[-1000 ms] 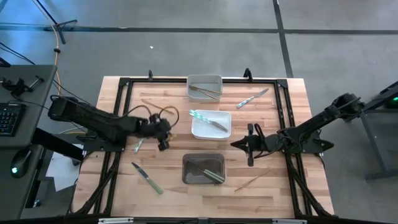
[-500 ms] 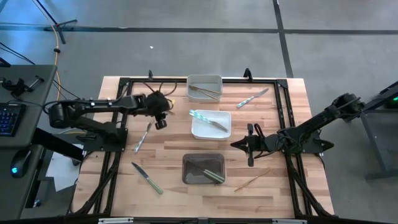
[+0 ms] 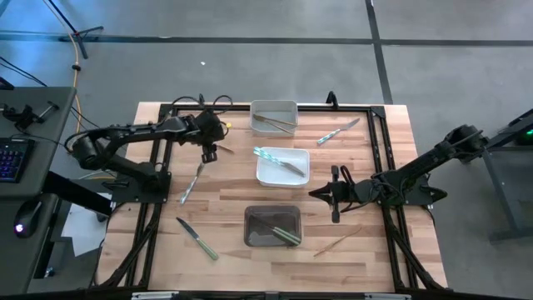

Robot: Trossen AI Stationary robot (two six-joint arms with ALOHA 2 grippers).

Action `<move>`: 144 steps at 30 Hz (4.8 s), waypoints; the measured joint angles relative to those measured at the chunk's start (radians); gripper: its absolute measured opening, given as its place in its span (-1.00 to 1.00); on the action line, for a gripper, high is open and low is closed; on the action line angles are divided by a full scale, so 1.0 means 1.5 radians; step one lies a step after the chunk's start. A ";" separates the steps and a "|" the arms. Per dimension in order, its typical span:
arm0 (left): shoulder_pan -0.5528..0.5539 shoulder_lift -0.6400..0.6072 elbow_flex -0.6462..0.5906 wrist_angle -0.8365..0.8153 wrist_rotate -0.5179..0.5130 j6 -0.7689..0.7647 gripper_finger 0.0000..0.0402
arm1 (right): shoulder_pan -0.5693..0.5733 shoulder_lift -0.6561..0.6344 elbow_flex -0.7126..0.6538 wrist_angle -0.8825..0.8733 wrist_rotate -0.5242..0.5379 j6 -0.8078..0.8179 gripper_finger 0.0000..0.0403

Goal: Sort silverware by color (type)
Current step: Put the gold table knife into the gray bin, then put the white-blue table knife into the white bin

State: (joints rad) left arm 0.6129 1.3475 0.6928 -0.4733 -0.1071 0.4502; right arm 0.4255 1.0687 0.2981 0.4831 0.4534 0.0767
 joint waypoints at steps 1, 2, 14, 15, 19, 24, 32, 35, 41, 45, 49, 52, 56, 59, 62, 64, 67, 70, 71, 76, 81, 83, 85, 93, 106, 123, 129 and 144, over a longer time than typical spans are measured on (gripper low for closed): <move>0.004 0.014 0.011 -0.009 0.000 0.007 -0.15 | 0.000 0.000 0.000 0.000 0.000 -0.004 -1.00; 0.005 0.028 0.023 -0.018 -0.001 0.016 -0.16 | 0.000 0.000 0.000 0.000 0.000 -0.005 -1.00; 0.006 0.189 0.147 -0.096 0.036 0.099 -0.22 | 0.000 0.000 0.000 0.000 0.000 -0.007 -1.00; 0.006 0.199 0.149 -0.101 0.036 0.107 -0.23 | 0.000 0.000 0.000 0.000 0.000 -0.009 -1.00; 0.006 0.236 0.151 -0.101 0.032 0.141 -0.28 | 0.000 0.000 0.000 0.000 -0.001 -0.012 -1.00; 0.007 0.260 0.154 -0.105 0.037 0.177 -0.47 | 0.000 0.000 0.000 0.001 -0.001 -0.011 -1.00; 0.004 0.250 0.152 -0.106 0.036 0.207 -0.93 | 0.000 0.000 0.001 0.009 -0.001 -0.012 -1.00; -0.005 0.237 0.149 -0.105 0.026 0.208 -0.95 | 0.000 0.000 0.001 0.009 -0.001 -0.010 -1.00; -0.012 0.166 0.149 -0.109 0.021 0.185 -0.97 | 0.000 0.000 0.001 0.009 -0.001 -0.010 -1.00; -0.017 0.095 0.149 -0.095 0.034 0.164 -0.97 | 0.000 0.000 0.001 0.009 -0.001 -0.012 -1.00; -0.026 0.021 0.149 -0.023 0.089 0.151 -0.97 | 0.000 0.000 0.001 0.010 -0.001 -0.022 -1.00; -0.033 -0.016 0.150 0.047 0.132 0.148 -0.97 | 0.000 0.000 0.001 0.013 -0.001 -0.027 -1.00; -0.043 -0.011 0.193 0.071 0.168 0.141 -0.97 | 0.000 0.000 0.001 0.026 -0.001 -0.040 -1.00; -0.056 0.020 0.245 0.070 0.170 0.151 -0.97 | 0.000 0.000 0.001 0.034 -0.001 -0.052 -1.00; -0.068 0.056 0.310 0.065 0.173 0.163 -0.97 | 0.000 0.000 0.001 0.036 -0.006 -0.052 -1.00; -0.076 0.083 0.350 0.063 0.181 0.171 -0.97 | 0.000 0.000 0.001 0.036 -0.006 -0.052 -1.00; -0.084 0.128 0.405 0.062 0.208 0.172 -0.97 | 0.000 0.000 0.001 0.036 -0.006 -0.052 -1.00; -0.090 0.178 0.458 0.067 0.224 0.174 -0.97 | -0.001 0.000 0.001 0.036 -0.009 -0.052 -1.00; -0.092 0.195 0.475 0.067 0.231 0.174 -0.97 | -0.001 0.000 0.001 0.036 -0.011 -0.052 -1.00; -0.091 0.284 0.539 0.067 0.245 0.194 -0.97 | 0.000 0.000 0.001 0.036 -0.022 -0.052 -1.00; -0.084 0.362 0.578 0.066 0.247 0.210 -0.97 | 0.000 0.000 0.001 0.035 -0.024 -0.052 -1.00; -0.077 0.390 0.587 0.067 0.247 0.214 -0.97 | 0.000 0.000 0.001 0.035 -0.025 -0.052 -1.00; -0.070 0.411 0.592 0.062 0.246 0.214 -0.97 | 0.000 0.000 0.001 0.035 -0.025 -0.052 -1.00; -0.046 0.463 0.600 0.055 0.223 0.214 -0.97 | 0.000 0.000 0.001 0.029 -0.025 -0.051 -1.00; -0.041 0.470 0.601 0.026 0.207 0.172 -0.66 | 0.000 0.000 0.001 0.022 -0.025 -0.050 -1.00; -0.046 0.360 0.511 0.076 0.201 0.103 -0.98 | 0.000 0.000 0.001 0.005 -0.025 -0.050 -1.00; -0.052 0.225 0.311 0.266 0.201 0.050 -0.99 | -0.001 0.000 0.001 -0.002 0.011 -0.035 -1.00; -0.186 -0.105 -0.127 0.575 0.120 -0.100 -1.00 | -0.200 0.000 0.127 -0.348 0.038 0.140 -0.82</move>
State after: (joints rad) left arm 0.3342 1.1904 0.5018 0.3899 0.0733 0.3001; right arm 0.1251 1.0687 0.4881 -0.0395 0.5103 0.2873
